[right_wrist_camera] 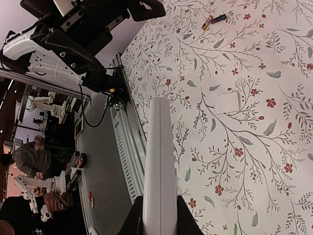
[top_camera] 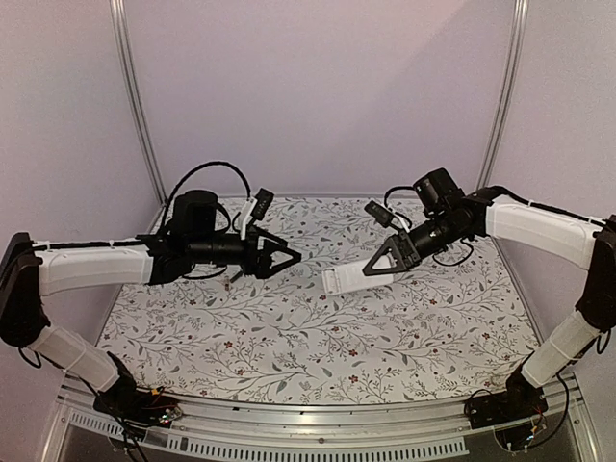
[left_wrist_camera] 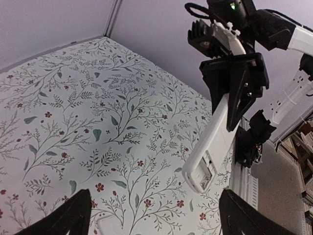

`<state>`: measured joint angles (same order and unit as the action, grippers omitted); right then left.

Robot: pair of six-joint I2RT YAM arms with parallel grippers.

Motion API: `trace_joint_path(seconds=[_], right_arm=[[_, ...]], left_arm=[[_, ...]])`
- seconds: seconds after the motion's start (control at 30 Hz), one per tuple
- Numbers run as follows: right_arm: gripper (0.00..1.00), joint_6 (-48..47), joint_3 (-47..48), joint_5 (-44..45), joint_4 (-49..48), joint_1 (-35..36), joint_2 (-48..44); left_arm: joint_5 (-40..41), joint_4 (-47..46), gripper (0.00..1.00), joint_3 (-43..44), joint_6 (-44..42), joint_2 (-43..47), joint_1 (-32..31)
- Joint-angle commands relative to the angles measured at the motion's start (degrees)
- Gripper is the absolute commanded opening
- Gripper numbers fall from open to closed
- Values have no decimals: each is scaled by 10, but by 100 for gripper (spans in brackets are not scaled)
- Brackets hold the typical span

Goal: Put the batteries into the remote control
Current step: Pass from the right arm to the left

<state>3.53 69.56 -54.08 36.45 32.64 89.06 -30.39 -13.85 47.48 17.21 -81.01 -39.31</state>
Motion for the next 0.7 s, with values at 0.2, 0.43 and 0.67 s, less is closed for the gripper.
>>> trace_joint_path(seconds=[0.2, 0.43, 0.67], right_arm=[[0, -145, 82, 53, 142, 82, 23], [0, -176, 101, 69, 162, 99, 20], [0, -185, 109, 69, 168, 104, 9]], left_arm=[[-163, 127, 75, 103, -99, -94, -72], [-212, 134, 54, 113, -84, -118, -83], [-233, 135, 29, 121, -79, -130, -87]])
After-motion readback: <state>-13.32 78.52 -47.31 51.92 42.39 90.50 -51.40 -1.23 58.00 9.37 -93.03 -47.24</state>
